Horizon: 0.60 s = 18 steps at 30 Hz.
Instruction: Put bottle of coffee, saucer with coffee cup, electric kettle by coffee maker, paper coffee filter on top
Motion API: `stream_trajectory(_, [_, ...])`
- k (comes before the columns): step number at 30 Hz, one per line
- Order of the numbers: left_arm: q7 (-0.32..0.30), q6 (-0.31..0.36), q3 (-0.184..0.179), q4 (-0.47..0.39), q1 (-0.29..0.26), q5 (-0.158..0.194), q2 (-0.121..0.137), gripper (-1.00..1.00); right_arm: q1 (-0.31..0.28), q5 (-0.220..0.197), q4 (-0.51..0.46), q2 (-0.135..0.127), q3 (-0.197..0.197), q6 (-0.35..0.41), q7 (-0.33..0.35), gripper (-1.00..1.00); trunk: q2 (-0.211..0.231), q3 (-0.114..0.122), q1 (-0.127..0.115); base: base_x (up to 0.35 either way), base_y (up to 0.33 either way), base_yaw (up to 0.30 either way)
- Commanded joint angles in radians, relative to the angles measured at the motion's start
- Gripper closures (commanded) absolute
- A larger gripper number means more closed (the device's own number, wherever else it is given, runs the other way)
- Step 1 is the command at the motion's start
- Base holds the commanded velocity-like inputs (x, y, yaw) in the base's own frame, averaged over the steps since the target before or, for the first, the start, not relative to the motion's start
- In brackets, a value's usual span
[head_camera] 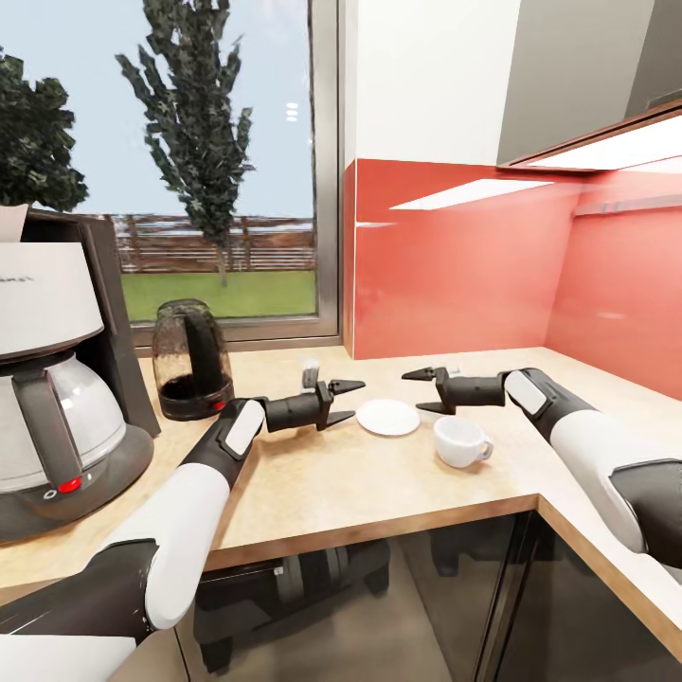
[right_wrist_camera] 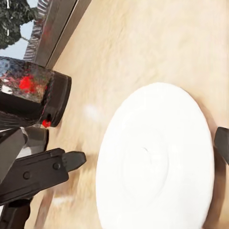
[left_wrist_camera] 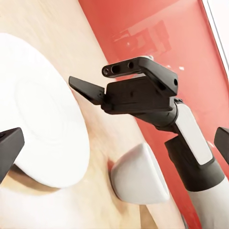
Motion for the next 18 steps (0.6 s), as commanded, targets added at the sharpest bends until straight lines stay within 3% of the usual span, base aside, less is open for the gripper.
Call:
stream_trajectory(1, [-0.005,0.004,0.006,0.000,-0.001,-0.007,-0.001,-1.00,-0.001,0.005,0.001,0.000,0.004,0.001,0.009,-1.00,-0.001,-0.001,0.000,0.000,0.000,0.000])
stream_trajectory(18, [0.002,0.004,0.001,-0.007,-0.019,-0.009,-0.001,-1.00,-0.001,0.005,0.003,0.008,0.004,0.001,0.008,-1.00,-0.001,-0.001,0.000,0.000,0.000,0.000])
